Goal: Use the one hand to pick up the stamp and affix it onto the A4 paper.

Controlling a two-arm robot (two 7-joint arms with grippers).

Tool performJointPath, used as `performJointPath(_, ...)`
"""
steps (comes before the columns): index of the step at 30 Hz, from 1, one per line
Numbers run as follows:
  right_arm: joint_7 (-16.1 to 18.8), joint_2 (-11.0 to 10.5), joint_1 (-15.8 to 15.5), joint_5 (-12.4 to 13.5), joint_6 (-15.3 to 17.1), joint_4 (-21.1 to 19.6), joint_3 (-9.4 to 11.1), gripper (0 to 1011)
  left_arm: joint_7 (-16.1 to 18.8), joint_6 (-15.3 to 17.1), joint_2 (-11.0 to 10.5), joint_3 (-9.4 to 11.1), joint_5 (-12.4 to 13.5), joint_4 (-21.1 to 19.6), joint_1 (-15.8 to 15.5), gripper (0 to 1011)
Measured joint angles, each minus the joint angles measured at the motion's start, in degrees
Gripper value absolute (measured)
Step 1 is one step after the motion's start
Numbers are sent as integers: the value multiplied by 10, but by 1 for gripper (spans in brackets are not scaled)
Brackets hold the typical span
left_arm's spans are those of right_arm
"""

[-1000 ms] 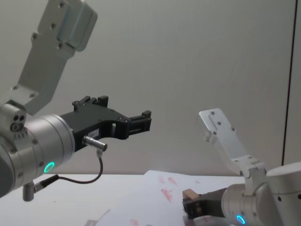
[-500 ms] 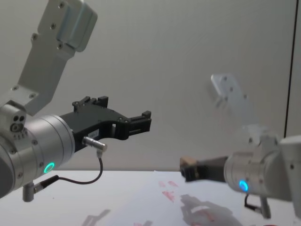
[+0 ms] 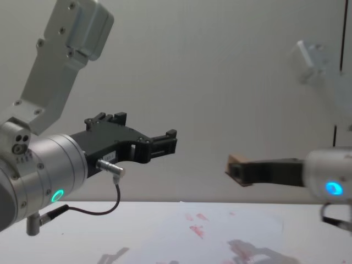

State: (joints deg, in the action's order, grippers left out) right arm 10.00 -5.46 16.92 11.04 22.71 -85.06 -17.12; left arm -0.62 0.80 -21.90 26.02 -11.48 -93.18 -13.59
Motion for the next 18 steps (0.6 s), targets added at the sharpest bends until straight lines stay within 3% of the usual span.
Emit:
performJointPath(7,-2,-45,-57,25,29,-80,18,221,0,0,0,0,0,0,0,1003)
performJointPath(18,-3,-107,-131,31,34,-148,37,221,0,0,0,0,0,0,0,1003)
